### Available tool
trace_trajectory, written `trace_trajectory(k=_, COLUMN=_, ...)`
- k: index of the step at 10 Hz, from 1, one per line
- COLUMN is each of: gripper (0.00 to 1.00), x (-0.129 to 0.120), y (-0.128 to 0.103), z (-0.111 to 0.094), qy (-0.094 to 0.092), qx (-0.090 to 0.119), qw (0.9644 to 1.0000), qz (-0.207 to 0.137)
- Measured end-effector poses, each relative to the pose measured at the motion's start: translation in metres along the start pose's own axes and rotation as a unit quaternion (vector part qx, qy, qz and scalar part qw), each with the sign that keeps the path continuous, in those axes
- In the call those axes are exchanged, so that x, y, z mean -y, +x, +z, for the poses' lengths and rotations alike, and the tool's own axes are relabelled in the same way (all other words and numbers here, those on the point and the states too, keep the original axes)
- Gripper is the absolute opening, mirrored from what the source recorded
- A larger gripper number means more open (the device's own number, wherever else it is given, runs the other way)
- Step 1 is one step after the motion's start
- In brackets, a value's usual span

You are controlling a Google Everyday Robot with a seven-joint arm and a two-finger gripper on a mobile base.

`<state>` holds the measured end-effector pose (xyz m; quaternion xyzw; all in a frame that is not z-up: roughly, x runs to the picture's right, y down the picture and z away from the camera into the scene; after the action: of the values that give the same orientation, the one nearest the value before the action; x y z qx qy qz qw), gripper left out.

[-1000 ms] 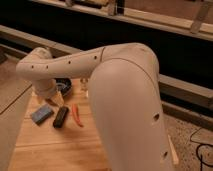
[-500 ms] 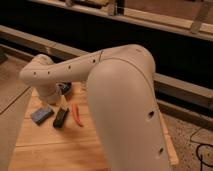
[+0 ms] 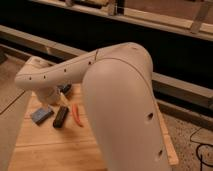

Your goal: Place the eraser on the white sponge

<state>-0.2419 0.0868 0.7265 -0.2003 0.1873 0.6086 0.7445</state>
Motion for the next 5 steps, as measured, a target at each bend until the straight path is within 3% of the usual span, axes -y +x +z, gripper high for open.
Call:
trace_trajectory(k=2, gripper=0.65, x=0.013, y=0.013, z=0.008, qy=0.002, qx=-0.009, qw=0.9993, qz=0.036)
trace_trajectory(k=5, gripper=0.65, x=0.024, y=0.036, z=0.033, qy=-0.01, qx=-0.036, qw=0.9951, qz=0.092)
